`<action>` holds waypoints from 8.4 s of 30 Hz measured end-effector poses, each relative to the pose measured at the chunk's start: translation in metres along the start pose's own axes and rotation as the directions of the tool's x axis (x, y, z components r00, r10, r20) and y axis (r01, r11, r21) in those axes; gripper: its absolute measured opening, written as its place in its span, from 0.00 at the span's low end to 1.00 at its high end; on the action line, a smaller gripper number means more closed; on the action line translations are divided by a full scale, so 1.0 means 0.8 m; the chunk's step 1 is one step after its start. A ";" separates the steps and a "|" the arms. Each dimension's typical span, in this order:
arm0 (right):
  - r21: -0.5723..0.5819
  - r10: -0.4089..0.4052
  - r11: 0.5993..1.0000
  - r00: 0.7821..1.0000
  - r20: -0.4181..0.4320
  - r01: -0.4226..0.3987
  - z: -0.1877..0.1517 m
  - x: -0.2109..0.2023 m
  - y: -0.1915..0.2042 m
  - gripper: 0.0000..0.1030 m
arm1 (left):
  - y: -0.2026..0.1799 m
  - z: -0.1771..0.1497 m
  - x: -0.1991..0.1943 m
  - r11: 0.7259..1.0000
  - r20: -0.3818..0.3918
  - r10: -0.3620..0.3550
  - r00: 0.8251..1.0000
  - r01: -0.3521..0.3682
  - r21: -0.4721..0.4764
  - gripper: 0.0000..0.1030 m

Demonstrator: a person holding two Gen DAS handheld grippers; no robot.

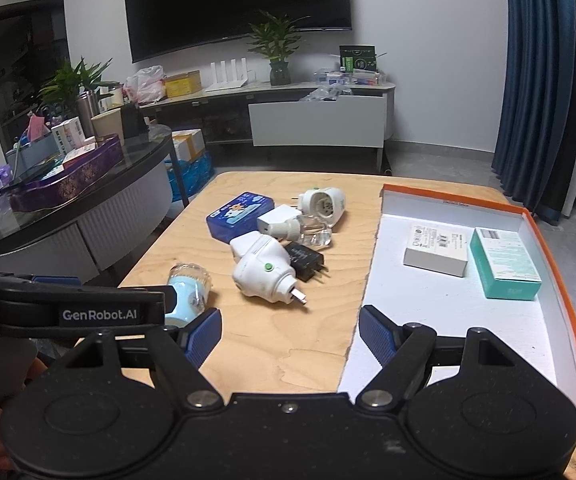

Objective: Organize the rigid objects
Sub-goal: 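Withdraw both tools back toward the remaining items on the table, then grasp the blue toothpick jar with the left tool while the right tool grasps the white diffuser, then carry the toothpick jar and white diffuser over the open box with both tools, then lower the jar and diffuser into the open box and open both tools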

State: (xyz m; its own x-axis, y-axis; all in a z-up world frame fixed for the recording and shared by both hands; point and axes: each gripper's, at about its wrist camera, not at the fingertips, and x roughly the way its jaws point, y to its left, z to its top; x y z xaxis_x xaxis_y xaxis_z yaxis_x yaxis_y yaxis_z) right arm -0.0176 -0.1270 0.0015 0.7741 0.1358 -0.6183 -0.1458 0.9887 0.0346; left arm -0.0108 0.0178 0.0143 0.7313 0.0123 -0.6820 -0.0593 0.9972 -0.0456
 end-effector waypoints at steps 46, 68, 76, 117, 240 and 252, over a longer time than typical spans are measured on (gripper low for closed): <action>-0.131 0.090 0.986 0.993 -0.075 -0.099 0.022 0.100 -0.006 0.87 | 0.030 -0.004 0.106 0.996 -0.029 -0.074 0.997 0.073 -0.053 0.46; -0.194 0.068 0.975 0.977 -0.202 -0.108 0.043 0.201 0.022 0.75 | 0.057 0.016 0.087 0.993 0.009 -0.075 0.997 0.075 -0.092 0.46; -0.109 0.047 0.992 0.992 -0.118 -0.060 0.050 0.135 -0.014 0.75 | 0.023 0.027 0.073 0.991 0.022 -0.118 0.993 0.119 -0.052 0.46; 0.202 -0.229 0.954 0.973 0.014 0.221 0.028 -0.007 -0.221 0.75 | -0.202 0.051 0.070 0.935 -0.039 -0.320 0.947 0.322 0.149 0.46; 0.195 -0.261 0.948 0.965 0.029 0.251 0.108 0.096 -0.297 0.80 | -0.261 0.054 0.144 0.909 -0.150 -0.352 0.924 0.376 0.179 0.46; 0.213 -0.295 0.937 0.954 0.054 0.278 0.087 0.035 -0.289 0.81 | -0.282 0.061 0.150 0.899 -0.144 -0.370 0.918 0.393 0.195 0.59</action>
State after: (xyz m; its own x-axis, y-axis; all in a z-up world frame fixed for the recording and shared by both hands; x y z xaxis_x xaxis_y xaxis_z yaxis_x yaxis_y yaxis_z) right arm 0.0807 -0.3477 0.0308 0.8149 -0.1591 -0.5573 0.2097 0.9774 0.0277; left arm 0.1231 -0.2022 -0.0217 0.5950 -0.3679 -0.7145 0.3666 0.9154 -0.1661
